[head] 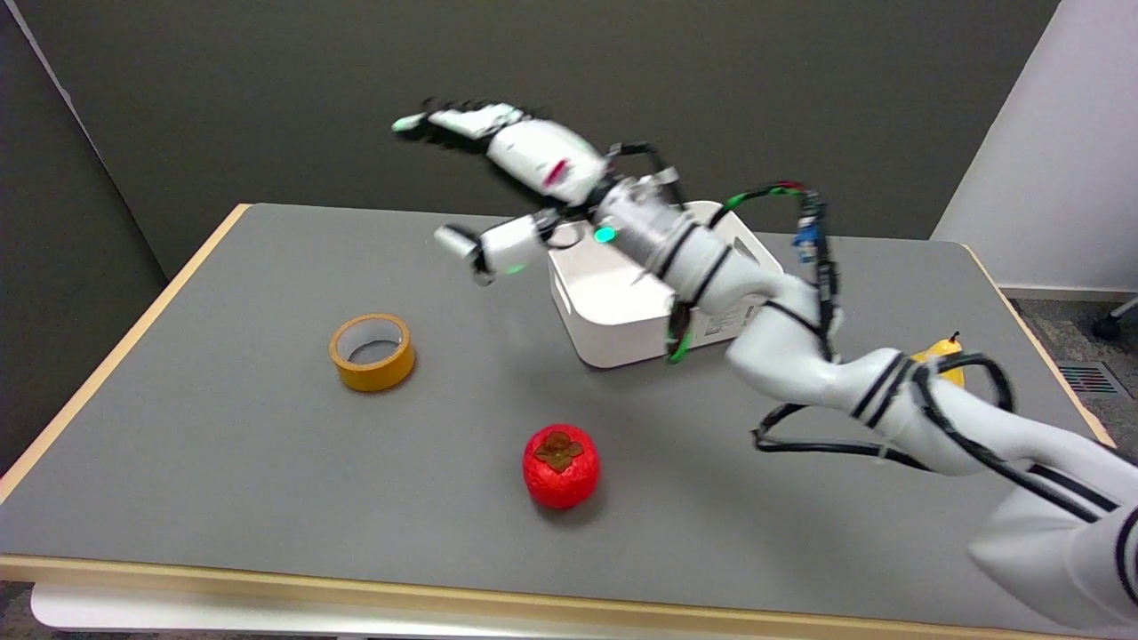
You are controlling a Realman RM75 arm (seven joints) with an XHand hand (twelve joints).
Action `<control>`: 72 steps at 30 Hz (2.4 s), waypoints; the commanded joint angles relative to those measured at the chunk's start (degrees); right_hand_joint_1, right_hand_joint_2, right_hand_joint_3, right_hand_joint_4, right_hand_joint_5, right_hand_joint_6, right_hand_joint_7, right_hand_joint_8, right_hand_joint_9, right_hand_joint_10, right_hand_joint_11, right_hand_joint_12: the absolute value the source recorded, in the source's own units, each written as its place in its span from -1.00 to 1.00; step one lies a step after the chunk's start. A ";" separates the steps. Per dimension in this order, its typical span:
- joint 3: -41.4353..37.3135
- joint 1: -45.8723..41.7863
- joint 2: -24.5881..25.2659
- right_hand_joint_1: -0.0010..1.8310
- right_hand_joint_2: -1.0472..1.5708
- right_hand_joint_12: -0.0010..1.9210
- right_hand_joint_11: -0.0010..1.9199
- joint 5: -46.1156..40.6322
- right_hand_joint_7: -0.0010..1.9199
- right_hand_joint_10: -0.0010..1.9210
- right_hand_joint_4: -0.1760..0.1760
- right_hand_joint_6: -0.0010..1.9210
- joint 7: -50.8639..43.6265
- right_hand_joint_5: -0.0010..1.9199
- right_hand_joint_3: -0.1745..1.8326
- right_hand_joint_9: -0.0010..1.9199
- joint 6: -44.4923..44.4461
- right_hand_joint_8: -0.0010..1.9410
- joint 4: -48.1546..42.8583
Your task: Pick up the yellow tape.
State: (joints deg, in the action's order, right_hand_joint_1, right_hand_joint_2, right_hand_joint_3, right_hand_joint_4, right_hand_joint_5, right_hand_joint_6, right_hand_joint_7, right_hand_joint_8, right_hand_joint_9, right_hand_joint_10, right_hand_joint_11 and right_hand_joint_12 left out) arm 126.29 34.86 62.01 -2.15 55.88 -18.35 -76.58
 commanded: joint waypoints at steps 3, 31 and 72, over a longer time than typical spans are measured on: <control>13.79 6.92 20.09 -0.30 0.29 0.20 -0.91 11.09 -0.75 -0.37 0.36 -0.64 -15.09 -0.86 0.09 -0.81 12.64 -0.70 13.37; 13.27 7.82 30.49 -0.28 0.30 0.06 -0.97 10.45 -0.81 -0.41 0.38 -0.59 -17.87 -0.89 0.17 -0.87 5.69 -0.70 40.19; 5.35 9.09 31.37 -0.24 0.30 -0.04 -1.00 -3.45 -0.93 -0.51 0.55 -0.38 -36.34 -0.74 0.16 -0.97 2.97 -0.84 48.31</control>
State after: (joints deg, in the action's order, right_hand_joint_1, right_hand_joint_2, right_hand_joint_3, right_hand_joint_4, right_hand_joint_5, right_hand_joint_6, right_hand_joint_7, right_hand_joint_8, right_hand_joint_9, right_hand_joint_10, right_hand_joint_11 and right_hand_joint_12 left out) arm 133.48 43.55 93.12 -3.45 22.94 -14.63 -32.10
